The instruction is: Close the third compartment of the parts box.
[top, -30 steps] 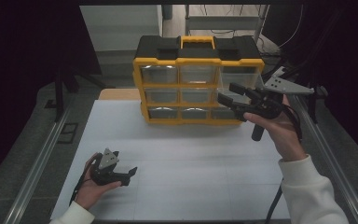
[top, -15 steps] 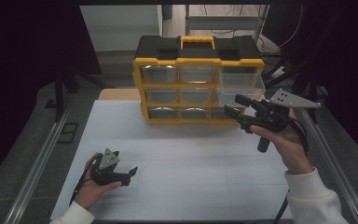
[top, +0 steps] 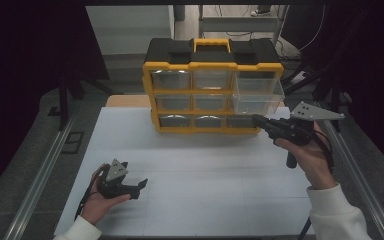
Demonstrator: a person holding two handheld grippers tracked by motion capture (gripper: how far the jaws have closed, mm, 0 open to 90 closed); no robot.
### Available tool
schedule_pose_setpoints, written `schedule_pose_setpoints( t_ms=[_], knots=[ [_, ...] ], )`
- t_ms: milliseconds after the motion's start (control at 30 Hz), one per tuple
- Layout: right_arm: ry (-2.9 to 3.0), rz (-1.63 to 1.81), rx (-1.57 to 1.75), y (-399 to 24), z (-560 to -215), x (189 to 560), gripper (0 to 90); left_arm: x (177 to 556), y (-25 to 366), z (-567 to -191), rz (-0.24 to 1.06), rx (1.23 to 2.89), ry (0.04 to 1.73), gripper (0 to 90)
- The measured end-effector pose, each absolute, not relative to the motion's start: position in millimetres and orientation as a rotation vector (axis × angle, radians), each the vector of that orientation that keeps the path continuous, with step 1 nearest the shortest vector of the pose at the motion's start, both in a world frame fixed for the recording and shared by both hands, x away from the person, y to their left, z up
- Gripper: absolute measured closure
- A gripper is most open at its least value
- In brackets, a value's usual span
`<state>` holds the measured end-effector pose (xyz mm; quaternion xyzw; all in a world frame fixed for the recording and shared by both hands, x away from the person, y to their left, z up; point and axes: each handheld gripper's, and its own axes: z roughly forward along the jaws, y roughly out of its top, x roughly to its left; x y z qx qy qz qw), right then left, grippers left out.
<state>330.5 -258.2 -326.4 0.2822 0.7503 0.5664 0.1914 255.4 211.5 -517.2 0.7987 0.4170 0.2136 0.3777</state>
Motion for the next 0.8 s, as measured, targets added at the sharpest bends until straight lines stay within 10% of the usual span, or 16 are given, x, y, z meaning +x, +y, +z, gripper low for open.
schedule_pose_setpoints(
  t_ms=[800],
  knots=[
    [2.041,1.547,0.871,-257.3,-332.7,361.2,89.8,255.5,211.8,-517.3,0.546,2.041,1.067,7.9]
  ],
)
